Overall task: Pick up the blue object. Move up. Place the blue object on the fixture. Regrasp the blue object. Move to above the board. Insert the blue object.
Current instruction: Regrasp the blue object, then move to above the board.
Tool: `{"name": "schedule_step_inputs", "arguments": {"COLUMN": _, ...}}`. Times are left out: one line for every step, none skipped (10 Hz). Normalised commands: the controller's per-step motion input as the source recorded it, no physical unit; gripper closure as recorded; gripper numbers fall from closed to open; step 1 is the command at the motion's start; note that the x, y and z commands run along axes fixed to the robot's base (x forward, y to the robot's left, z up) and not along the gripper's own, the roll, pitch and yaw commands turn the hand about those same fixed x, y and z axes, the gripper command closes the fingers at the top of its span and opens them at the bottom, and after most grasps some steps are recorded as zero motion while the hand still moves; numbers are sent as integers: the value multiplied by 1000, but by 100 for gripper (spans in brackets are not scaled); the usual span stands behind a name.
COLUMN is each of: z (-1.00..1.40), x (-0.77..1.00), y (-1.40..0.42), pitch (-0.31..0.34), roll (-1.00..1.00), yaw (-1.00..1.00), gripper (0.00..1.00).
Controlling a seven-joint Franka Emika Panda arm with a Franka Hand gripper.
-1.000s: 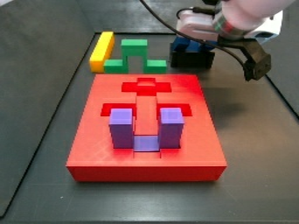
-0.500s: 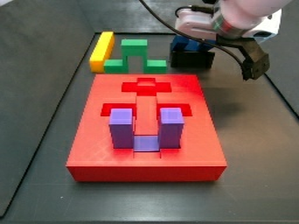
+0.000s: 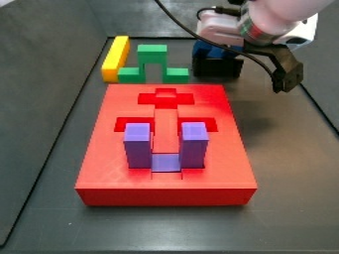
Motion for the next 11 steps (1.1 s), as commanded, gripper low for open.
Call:
{"name": "schedule_step_inputs", "arguments": {"z": 0, "x": 0, "y": 0, "pitch": 0, "roll": 0, "yaw": 0, "gripper": 100}}
{"name": "schedule_step_inputs", "arguments": {"z": 0, "x": 0, "y": 0, "pitch": 0, "roll": 0, "yaw": 0, "gripper": 100}}
{"name": "schedule_step_inputs", "arguments": {"z": 0, "x": 0, "y": 0, "pitch": 0, "roll": 0, "yaw": 0, "gripper": 100}}
{"name": "schedule_step_inputs", "arguments": {"z": 1400, "x": 0, "y": 0, "pitch": 0, "roll": 0, "yaw": 0, "gripper": 100}}
{"name": "schedule_step_inputs", "arguments": {"z": 1400, "x": 25, "y": 21, "pitch": -2, "roll": -98, "yaw": 75, "gripper": 100}}
{"name": "schedule_step_inputs", "arguments": {"z": 1400, "x": 14, "y": 33, "pitch": -2, "roll": -158, "yaw": 65, "gripper": 100}}
{"name": "schedule_step_inputs", "arguments": {"z": 1400, "x": 4, "y": 48, "pitch": -38, "roll": -116, "yaw": 43, "gripper": 100}}
{"name": "schedule_step_inputs", "arguments": {"z": 1400, "x": 12, "y": 28, "pitch": -38, "roll": -56, "yaw": 27, "gripper": 100}}
{"name": "schedule_step_inputs", "arguments": {"z": 1400, "x": 9, "y": 27, "pitch": -24, "roll": -22, "yaw": 0, "gripper": 100}}
{"name": "schedule_step_inputs", "arguments": {"z": 1400, "x": 14, "y": 31, "pitch": -6, "roll": -16, "yaw": -9, "gripper": 100}}
{"name": "schedule_step_inputs", "arguments": {"z": 825, "x": 25, "y": 5, "pitch": 25, "roll": -10, "yaw": -20, "gripper": 100}}
